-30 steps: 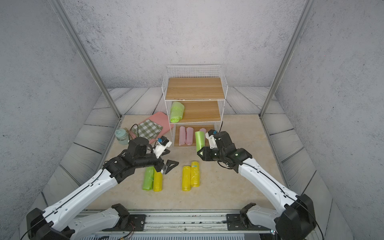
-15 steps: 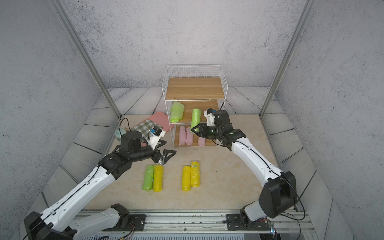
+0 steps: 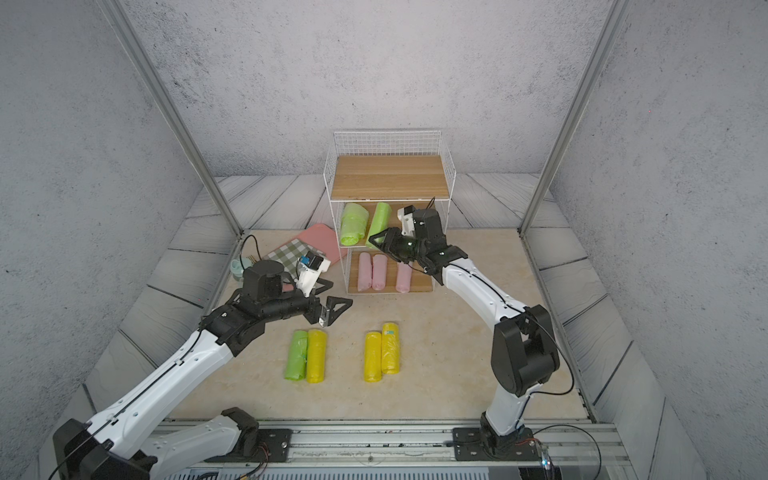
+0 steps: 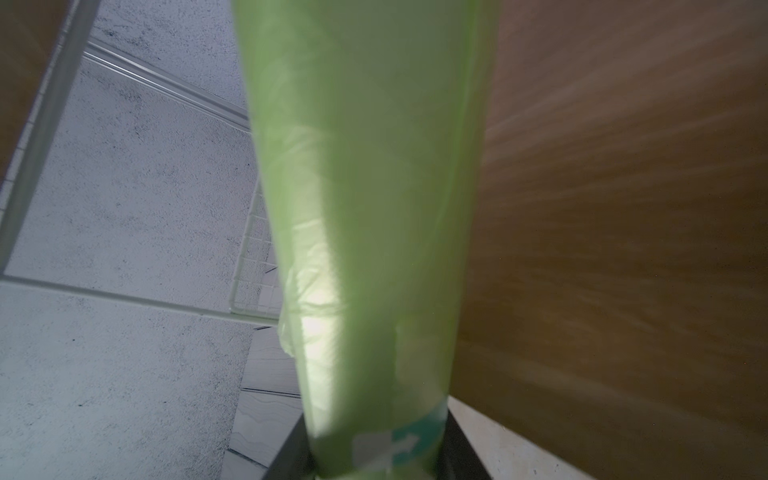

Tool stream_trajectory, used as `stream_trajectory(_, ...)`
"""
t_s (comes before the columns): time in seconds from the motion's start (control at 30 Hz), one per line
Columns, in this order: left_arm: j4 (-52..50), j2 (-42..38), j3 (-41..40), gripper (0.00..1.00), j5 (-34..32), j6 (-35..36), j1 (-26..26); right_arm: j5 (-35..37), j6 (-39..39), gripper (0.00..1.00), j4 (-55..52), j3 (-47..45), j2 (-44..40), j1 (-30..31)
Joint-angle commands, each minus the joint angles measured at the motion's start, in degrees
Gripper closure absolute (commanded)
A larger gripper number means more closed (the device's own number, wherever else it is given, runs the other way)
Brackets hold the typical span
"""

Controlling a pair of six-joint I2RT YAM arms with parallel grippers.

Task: Sort the rolls of trash bags by color and place them on the shelf
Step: Place the roll of trash bags on the shelf.

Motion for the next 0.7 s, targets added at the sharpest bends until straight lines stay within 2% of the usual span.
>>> stream_trajectory(0.0, 0.1, -1.3, -1.0, 0.03, 0.4, -0.1, 1.1, -0.6, 3.1, 1.0, 5.4, 3.6, 2.5, -0.2)
stream_trajectory(0.1, -0.4, -1.5, -1.6, 0.03, -0.5, -0.4, 2.0, 0.1, 3.5, 0.99, 6.1, 4.0, 3.3, -0.2)
stream_trajectory(0.53, -2.3, 0.1, -2.2, 0.03, -1.2, 0.5, 3.3, -0.8, 2.4, 0.83, -1.9, 9.1, 7.9, -0.3)
stream_trajectory(0.67, -2.4, 0.3, -2.1, 0.03, -0.9, 0.5, 3.3, -1.2, 2.3, 0.67, -2.0, 8.2, 7.3, -0.3)
